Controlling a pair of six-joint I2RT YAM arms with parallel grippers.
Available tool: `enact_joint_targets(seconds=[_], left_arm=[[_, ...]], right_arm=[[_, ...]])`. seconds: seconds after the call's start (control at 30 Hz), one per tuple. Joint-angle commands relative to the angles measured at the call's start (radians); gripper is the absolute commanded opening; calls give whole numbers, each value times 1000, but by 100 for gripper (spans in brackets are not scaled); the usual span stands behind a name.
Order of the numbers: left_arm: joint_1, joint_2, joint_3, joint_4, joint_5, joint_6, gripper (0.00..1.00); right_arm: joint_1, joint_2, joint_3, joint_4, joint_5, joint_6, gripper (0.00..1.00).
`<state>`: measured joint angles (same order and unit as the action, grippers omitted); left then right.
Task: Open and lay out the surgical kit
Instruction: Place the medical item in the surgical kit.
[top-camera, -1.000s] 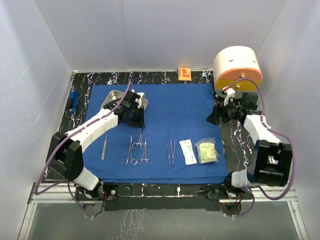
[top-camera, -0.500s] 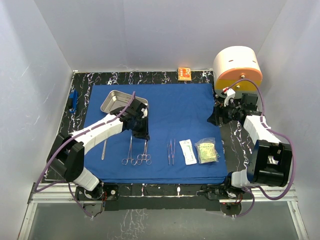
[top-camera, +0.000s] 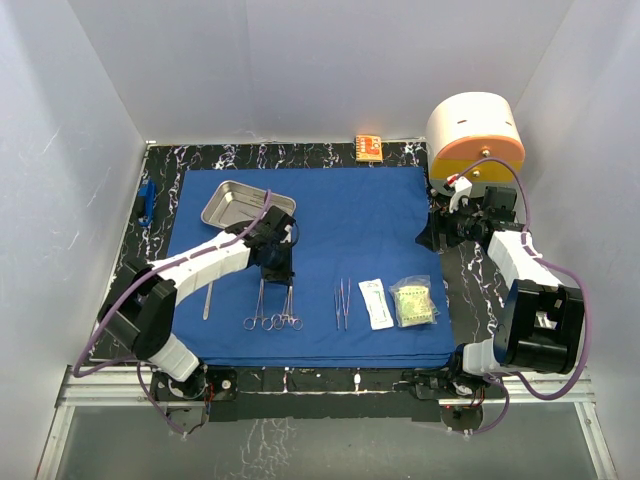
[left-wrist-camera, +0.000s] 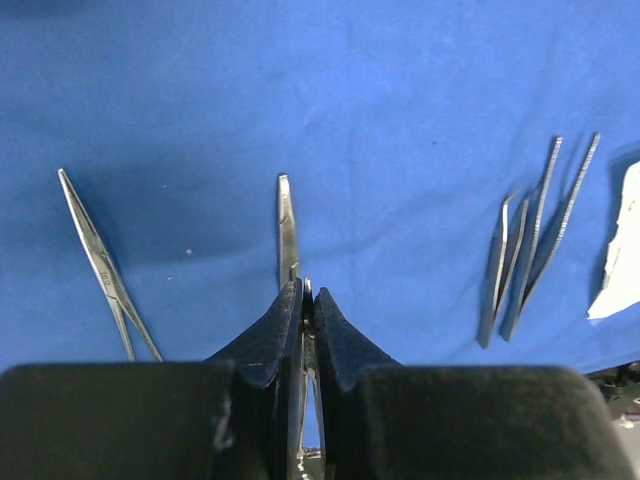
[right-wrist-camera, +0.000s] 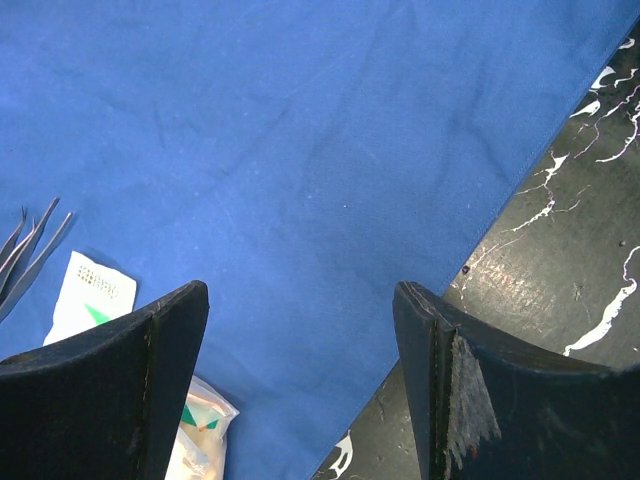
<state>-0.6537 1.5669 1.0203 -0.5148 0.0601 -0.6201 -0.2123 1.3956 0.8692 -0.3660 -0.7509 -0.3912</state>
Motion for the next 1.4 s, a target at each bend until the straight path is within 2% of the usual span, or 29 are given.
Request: enact_joint_targets(seconds=[0.0, 1.37], left_arm=[[-9, 8, -17, 11, -50, 5, 0], [-35, 105, 9, 40, -79, 5, 0]], right_arm=[[-6, -15, -3, 41, -11, -17, 73], [-6, -3, -10, 45, -32, -16, 73]])
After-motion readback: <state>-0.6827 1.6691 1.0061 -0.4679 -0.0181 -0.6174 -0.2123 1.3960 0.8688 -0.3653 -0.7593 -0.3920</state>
